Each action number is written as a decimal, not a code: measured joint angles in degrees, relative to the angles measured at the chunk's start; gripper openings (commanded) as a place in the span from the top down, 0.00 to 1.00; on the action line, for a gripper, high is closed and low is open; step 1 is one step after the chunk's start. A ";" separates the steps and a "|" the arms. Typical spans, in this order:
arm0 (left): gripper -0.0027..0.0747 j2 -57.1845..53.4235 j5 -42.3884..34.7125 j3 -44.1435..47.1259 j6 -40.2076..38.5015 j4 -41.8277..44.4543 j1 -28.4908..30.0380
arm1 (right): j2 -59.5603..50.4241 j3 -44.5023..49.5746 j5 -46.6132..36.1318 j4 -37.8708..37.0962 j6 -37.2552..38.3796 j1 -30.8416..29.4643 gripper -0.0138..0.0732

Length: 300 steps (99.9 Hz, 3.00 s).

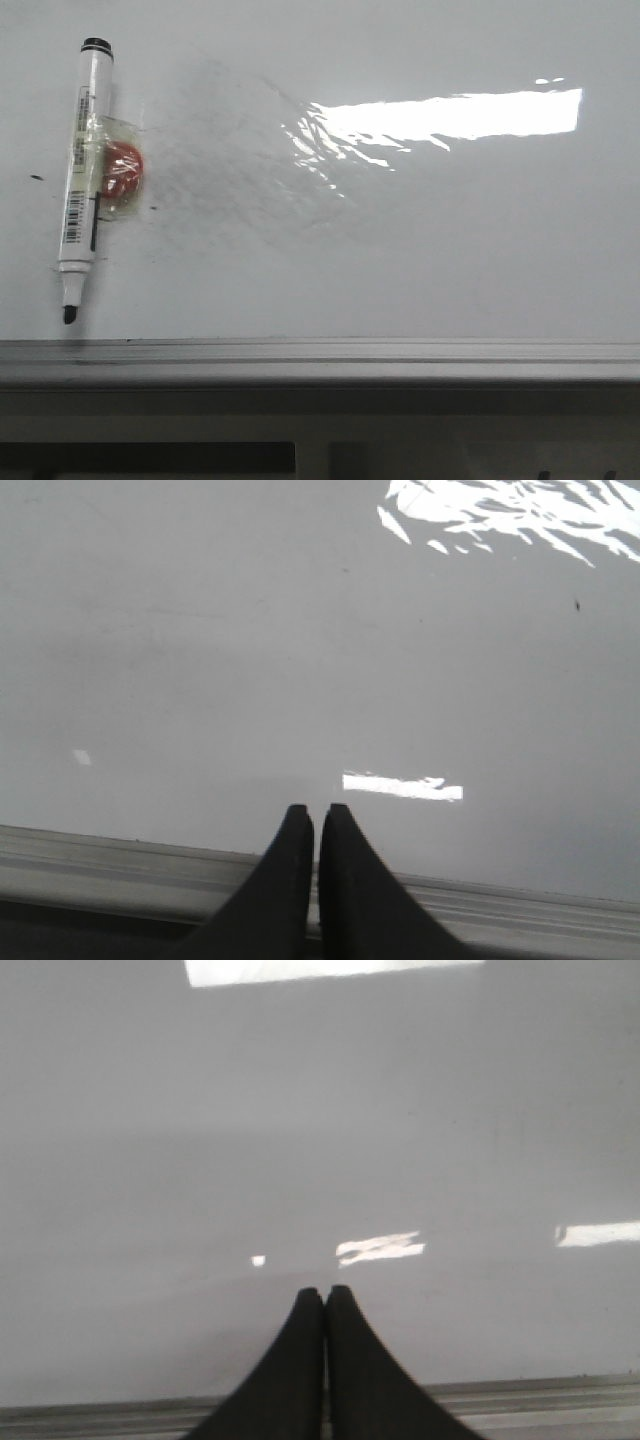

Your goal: Write number 8 on whiteboard

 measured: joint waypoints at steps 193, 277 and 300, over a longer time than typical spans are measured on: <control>0.99 0.00 0.00 0.00 0.00 0.79 0.00 | 0.00 0.00 -0.57 0.00 0.00 0.00 0.91; 0.99 0.00 -13.23 0.00 0.00 27.59 0.00 | 0.00 0.00 -21.16 0.00 0.10 0.00 0.91; 0.99 0.00 -22.81 0.00 -1.31 25.98 0.00 | 0.00 0.00 -20.15 1.85 0.49 0.00 0.91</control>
